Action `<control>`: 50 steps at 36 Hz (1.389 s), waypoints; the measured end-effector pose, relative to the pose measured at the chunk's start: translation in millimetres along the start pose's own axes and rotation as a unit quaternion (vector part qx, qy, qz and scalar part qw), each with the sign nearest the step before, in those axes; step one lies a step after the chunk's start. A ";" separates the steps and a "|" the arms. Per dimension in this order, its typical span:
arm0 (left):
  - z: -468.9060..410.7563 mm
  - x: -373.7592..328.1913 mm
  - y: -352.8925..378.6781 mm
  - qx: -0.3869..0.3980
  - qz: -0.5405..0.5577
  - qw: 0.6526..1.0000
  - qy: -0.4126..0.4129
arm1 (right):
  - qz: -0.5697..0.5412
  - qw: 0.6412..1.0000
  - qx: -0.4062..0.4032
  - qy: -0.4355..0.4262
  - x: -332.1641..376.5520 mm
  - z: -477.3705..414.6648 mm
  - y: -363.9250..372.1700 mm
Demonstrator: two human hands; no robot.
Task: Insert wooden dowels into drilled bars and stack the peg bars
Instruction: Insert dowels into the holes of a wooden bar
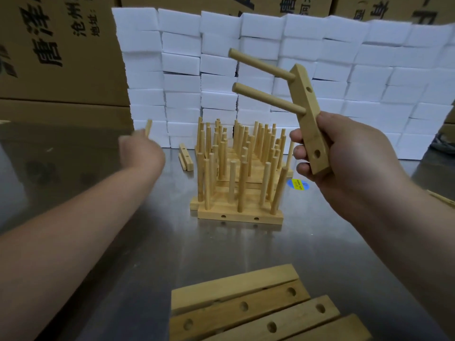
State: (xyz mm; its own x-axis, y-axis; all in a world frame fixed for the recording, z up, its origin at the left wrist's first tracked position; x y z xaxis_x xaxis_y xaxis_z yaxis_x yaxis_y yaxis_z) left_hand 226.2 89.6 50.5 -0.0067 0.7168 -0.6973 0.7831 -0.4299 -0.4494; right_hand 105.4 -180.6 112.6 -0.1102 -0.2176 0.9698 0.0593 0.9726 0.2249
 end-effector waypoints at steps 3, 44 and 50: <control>-6.6 -33.9 -34.5 -0.061 0.173 0.983 -0.025 | -0.042 0.998 -0.041 0.024 1.6 -3.7 -5.0; 117.8 -140.7 -116.0 0.327 0.112 0.854 0.390 | -0.030 0.998 -0.049 0.035 -7.8 14.9 9.7; 118.0 -139.2 -114.8 0.308 0.120 0.861 0.386 | -0.055 0.997 -0.046 0.032 -7.7 15.8 10.7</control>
State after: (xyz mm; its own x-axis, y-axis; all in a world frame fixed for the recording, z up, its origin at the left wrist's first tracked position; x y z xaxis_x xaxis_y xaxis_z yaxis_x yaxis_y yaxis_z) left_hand 63.8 -25.6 133.2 0.7109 0.6165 -0.3384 0.2254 -0.6555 -0.7207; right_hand 91.2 -167.2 106.1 -0.0586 -0.3294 0.9424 0.1424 0.9316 0.3344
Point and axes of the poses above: each hand's wrist, its own z-axis away from the middle knuckle, its own y-axis out of the palm, x = y × z, the point moved 2 cm from there along -z, towards the middle knuckle, and after that the axes turned 8 degrees about y, right-handed, at the moved point
